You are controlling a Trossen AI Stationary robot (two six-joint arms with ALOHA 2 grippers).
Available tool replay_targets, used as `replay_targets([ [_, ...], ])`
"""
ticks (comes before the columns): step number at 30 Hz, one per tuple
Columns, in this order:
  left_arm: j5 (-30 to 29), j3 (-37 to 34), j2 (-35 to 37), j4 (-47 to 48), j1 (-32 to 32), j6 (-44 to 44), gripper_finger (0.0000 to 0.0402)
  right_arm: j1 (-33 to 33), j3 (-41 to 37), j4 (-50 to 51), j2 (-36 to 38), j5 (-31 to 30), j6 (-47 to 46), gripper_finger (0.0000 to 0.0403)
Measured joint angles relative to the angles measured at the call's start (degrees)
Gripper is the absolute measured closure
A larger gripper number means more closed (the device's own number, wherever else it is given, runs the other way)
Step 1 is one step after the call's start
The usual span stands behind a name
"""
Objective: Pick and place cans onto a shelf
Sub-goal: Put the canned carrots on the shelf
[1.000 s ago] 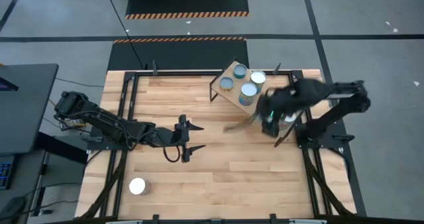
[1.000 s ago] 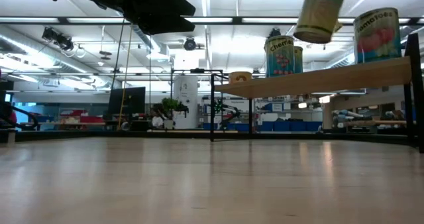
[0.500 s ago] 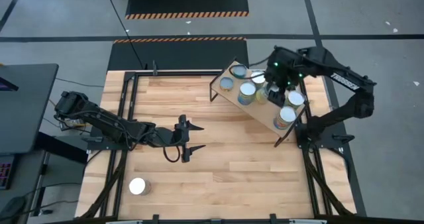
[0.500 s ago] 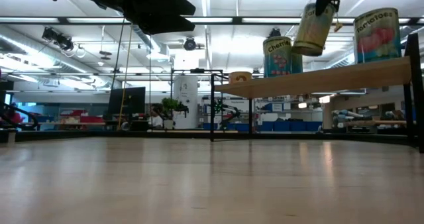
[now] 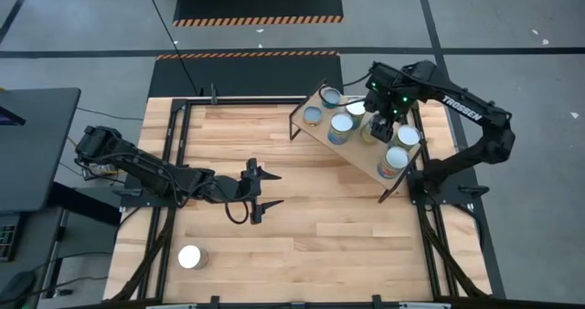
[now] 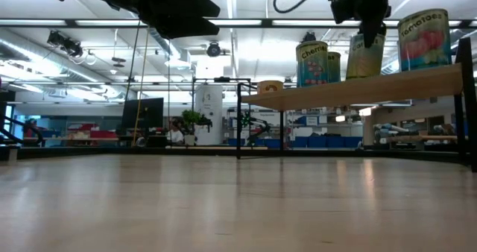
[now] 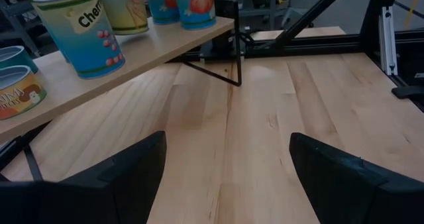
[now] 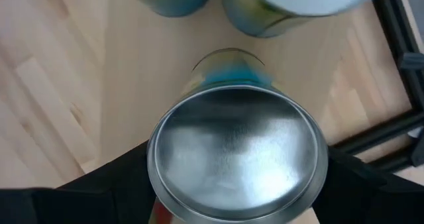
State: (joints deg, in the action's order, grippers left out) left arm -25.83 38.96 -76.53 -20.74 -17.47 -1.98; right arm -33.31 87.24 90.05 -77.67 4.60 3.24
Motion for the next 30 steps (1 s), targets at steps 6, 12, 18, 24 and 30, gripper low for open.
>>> replay_targets([
  [6, 0.0, 0.0, 0.0, 0.0, 0.0, 0.0, 0.0076, -2.7, -0.1, -0.1, -0.1, -0.4, 0.7, 0.0082],
  [12, 0.0, 0.0, 0.0, 0.0, 0.0, 0.0, 0.0076, -3.1, -0.1, 0.0, -0.1, -0.1, 1.5, 0.0082],
  [18, 0.0, 0.0, 0.0, 0.0, 0.0, 0.0, 0.0076, -3.1, -0.4, -0.2, 0.0, 0.1, 1.5, 0.0082],
  [24, 0.0, 0.0, 0.0, -2.1, 0.0, -0.3, 0.0076, -3.1, -4.8, 0.2, 2.3, 0.0, 1.5, 0.0082],
  [30, 0.2, 0.0, 0.0, -8.1, 0.0, -0.5, 0.0076, -3.1, -5.2, 0.1, 5.7, -2.0, 1.9, 0.0082],
])
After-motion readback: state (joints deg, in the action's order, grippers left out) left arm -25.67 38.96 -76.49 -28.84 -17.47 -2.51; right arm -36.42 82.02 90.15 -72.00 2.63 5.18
